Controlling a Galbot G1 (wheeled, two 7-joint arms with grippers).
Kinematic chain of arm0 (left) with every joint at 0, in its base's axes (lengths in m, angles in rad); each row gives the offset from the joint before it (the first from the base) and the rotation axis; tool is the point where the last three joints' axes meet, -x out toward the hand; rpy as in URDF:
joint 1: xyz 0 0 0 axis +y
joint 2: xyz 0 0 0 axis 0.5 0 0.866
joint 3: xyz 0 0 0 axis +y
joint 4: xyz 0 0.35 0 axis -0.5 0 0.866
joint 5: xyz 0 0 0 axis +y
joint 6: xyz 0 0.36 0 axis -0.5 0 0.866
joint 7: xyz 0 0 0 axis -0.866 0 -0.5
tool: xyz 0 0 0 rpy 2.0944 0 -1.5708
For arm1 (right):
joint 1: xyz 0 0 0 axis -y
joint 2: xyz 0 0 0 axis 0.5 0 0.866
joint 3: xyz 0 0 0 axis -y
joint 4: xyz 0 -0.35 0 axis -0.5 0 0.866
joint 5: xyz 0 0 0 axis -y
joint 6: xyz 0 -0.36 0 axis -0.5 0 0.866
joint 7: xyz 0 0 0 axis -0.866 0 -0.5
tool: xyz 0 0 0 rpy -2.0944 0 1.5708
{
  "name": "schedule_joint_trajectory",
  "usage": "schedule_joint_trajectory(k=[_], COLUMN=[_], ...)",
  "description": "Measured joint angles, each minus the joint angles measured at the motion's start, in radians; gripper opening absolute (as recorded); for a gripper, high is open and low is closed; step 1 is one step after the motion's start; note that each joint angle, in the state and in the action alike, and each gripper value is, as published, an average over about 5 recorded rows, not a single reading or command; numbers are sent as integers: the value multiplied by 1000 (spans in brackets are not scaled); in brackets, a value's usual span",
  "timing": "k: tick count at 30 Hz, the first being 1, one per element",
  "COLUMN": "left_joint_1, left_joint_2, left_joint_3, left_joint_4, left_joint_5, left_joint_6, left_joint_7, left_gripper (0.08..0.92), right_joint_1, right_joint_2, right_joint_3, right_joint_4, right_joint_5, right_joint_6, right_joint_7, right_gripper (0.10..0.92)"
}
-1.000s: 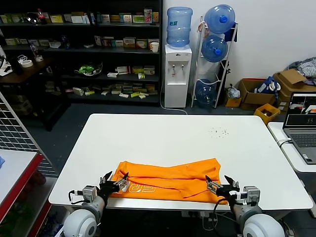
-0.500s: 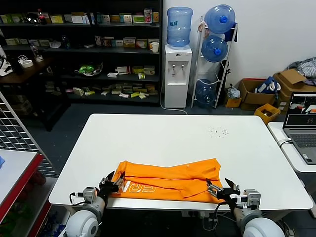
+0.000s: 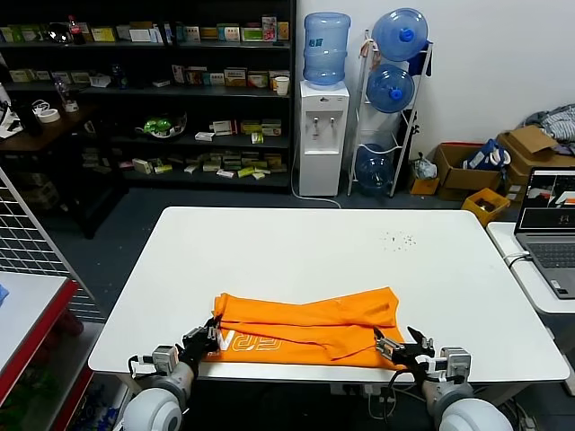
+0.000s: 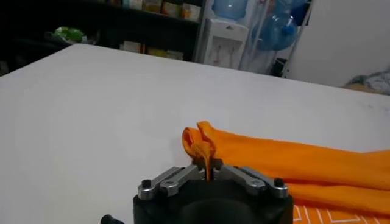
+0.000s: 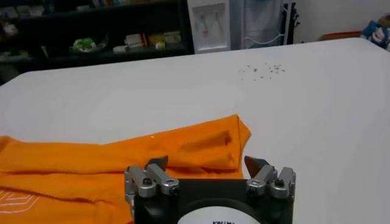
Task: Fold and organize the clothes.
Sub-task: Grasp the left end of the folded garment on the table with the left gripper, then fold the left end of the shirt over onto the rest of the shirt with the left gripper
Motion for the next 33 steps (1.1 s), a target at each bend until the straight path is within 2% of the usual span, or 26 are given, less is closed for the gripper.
schedule_joint_trajectory(k=[10, 27, 33], left_joint_1=[32, 138, 168], left_joint_2=[60, 363, 401], left_joint_3=[-74, -378, -427], left_joint_4=[-77, -18, -51], left_joint_5=[-28, -124, -155], left_joint_6=[20, 46, 72], left_joint_7=[-25, -21, -44], left_gripper=[121, 121, 121], right_joint_1=[19, 72, 83], right_joint_2=[5, 22, 27], right_joint_3=[-12, -53, -61], right_joint_4=[-9, -44, -58], right_joint_5=[-1, -5, -12], right_joint_6=[8, 28, 31], right_joint_7=[1, 1, 1], right_gripper=[823, 823, 823])
